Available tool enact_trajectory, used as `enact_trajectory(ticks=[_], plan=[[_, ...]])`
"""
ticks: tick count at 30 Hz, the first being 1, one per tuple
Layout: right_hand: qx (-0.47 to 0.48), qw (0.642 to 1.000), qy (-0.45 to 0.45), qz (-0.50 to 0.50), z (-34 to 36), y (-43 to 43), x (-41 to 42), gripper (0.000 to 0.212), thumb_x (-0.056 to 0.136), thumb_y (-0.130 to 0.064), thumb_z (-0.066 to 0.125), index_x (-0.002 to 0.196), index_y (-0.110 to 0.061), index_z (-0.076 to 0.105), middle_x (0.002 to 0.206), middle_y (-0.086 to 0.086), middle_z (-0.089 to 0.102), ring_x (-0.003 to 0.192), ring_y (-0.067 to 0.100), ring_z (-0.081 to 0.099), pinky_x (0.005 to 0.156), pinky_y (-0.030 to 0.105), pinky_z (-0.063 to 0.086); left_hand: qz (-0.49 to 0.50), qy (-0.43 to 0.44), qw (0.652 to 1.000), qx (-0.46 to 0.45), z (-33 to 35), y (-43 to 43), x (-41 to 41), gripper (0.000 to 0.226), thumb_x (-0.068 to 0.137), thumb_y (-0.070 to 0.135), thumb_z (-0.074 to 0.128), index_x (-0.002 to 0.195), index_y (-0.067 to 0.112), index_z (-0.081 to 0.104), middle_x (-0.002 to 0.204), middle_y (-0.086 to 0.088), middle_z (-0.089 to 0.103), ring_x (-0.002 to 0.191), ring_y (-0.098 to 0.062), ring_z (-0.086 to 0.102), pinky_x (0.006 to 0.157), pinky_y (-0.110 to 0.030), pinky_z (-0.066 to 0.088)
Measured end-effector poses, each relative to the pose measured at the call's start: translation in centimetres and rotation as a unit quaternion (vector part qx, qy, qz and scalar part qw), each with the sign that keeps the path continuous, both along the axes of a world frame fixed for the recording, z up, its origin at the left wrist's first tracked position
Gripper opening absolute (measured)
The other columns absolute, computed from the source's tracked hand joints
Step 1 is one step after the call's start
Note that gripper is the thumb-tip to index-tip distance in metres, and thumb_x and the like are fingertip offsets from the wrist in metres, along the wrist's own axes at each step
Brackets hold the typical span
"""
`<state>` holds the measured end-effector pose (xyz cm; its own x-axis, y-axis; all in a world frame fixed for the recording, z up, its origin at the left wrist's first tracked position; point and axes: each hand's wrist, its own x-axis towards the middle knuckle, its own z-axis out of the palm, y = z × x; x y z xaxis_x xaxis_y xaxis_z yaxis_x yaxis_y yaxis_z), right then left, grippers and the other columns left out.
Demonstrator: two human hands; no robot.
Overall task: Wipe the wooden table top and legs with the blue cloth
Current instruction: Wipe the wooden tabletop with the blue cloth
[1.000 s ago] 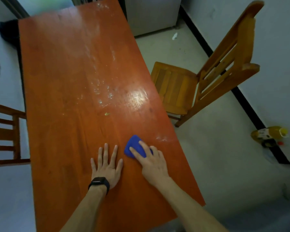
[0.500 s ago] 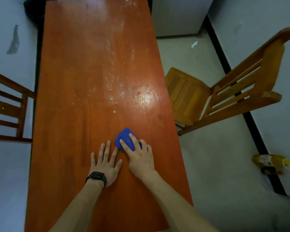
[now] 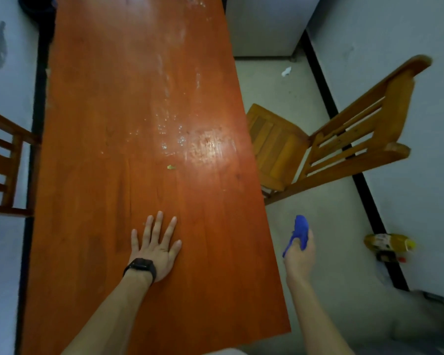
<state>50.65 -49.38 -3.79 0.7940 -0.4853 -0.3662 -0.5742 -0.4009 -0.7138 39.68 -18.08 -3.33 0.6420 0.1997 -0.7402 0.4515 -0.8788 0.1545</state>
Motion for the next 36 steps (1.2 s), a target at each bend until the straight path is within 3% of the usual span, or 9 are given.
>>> enact_trajectory(ticks=[2, 8, 13, 17, 19, 22, 26, 32, 36], plan=[[0.05, 0.998, -0.018, -0.046, 1.4, 0.0, -2.5, 0.043, 0.101, -0.01, 0.049, 0.142, -0.023, 0.045, 0.131, -0.003, 0.055, 0.117, 0.019, 0.058, 0.1, 0.034, 0.046, -0.005, -0.004, 1.0, 0.001, 0.0, 0.1, -0.1, 0.062, 0.095, 0.065, 0.002, 0.133, 0.045, -0.043, 0.134, 0.011, -0.06, 0.131, -0.016, -0.049, 0.11, -0.052, -0.027], [0.252, 0.963, 0.001, -0.095, 4.5, 0.3, -8.7, 0.035, 0.096, -0.013, 0.059, 0.128, -0.028, 0.055, 0.121, -0.003, 0.066, 0.105, 0.013, 0.066, 0.09, 0.032, 0.052, -0.024, -0.003, 1.0, 0.012, 0.0, -0.1, -0.1, 0.067, 0.094, 0.068, 0.005, 0.141, 0.043, -0.035, 0.141, 0.008, -0.054, 0.136, -0.018, -0.044, 0.113, -0.054, -0.023], [0.156, 0.981, -0.004, 0.115, 5.6, 1.1, -16.3, 0.046, 0.088, -0.011, 0.07, 0.127, -0.031, 0.056, 0.125, -0.01, 0.061, 0.112, 0.002, 0.06, 0.093, 0.018, 0.048, -0.065, -0.049, 0.996, 0.021, 2.2, -1.2, -0.8, 0.076, 0.096, 0.066, 0.021, 0.155, 0.03, -0.012, 0.16, -0.005, -0.026, 0.149, -0.028, -0.018, 0.12, -0.055, 0.0], [0.157, 0.95, 0.055, 0.265, 5.7, 3.0, -22.8, 0.059, 0.072, -0.02, 0.073, 0.125, -0.033, 0.05, 0.123, -0.004, 0.062, 0.107, -0.005, 0.06, 0.088, 0.013, 0.047, -0.162, -0.18, 0.962, -0.129, 6.6, -4.3, -5.0, 0.071, 0.093, 0.069, 0.036, 0.154, 0.036, 0.02, 0.163, 0.0, 0.016, 0.149, -0.024, 0.016, 0.12, -0.045, 0.019], [0.19, 0.937, 0.069, 0.286, 6.1, 4.1, -25.4, 0.06, 0.067, -0.021, 0.075, 0.122, -0.028, 0.051, 0.12, 0.001, 0.063, 0.104, -0.001, 0.063, 0.086, 0.018, 0.051, -0.217, -0.12, 0.947, -0.202, 7.9, -5.9, -8.4, 0.071, 0.086, 0.073, 0.043, 0.148, 0.04, 0.033, 0.155, 0.005, 0.035, 0.14, -0.019, 0.034, 0.114, -0.042, 0.033], [0.203, 0.935, 0.055, 0.286, 6.5, 5.0, -28.2, 0.053, 0.069, -0.014, 0.078, 0.116, -0.023, 0.055, 0.116, 0.0, 0.066, 0.105, 0.004, 0.063, 0.089, 0.024, 0.052, -0.208, -0.062, 0.941, -0.258, 8.0, -6.5, -13.6, 0.055, 0.09, 0.058, 0.057, 0.137, 0.032, 0.05, 0.134, 0.005, 0.057, 0.114, -0.013, 0.054, 0.095, -0.029, 0.045], [0.16, 0.929, 0.053, 0.329, 6.9, 5.2, -30.8, 0.049, 0.071, -0.025, 0.073, 0.116, -0.036, 0.058, 0.116, -0.01, 0.065, 0.107, 0.005, 0.062, 0.09, 0.027, 0.053, -0.157, -0.074, 0.95, -0.261, 7.6, -6.0, -17.4, 0.04, 0.09, 0.046, 0.064, 0.125, 0.029, 0.056, 0.117, 0.007, 0.064, 0.093, -0.008, 0.056, 0.074, -0.018, 0.041], [0.193, 0.888, 0.141, 0.394, 7.7, 5.2, -32.7, 0.062, 0.092, -0.053, 0.058, 0.149, -0.04, 0.036, 0.137, -0.017, 0.054, 0.121, 0.002, 0.055, 0.102, 0.03, 0.048, -0.109, -0.125, 0.943, -0.29, 8.6, -7.4, -19.4, 0.035, 0.085, 0.03, 0.071, 0.114, 0.028, 0.05, 0.101, 0.008, 0.062, 0.084, -0.007, 0.058, 0.071, -0.023, 0.05], [0.104, 0.867, 0.171, 0.456, 7.9, 4.7, -31.2, 0.041, 0.099, -0.039, 0.048, 0.14, -0.038, 0.048, 0.123, -0.016, 0.063, 0.109, 0.001, 0.06, 0.097, 0.031, 0.049, -0.108, -0.129, 0.947, -0.274, 8.3, -8.0, -19.5, 0.037, 0.084, 0.029, 0.072, 0.111, 0.029, 0.047, 0.101, 0.007, 0.059, 0.085, -0.009, 0.055, 0.075, -0.028, 0.051]])
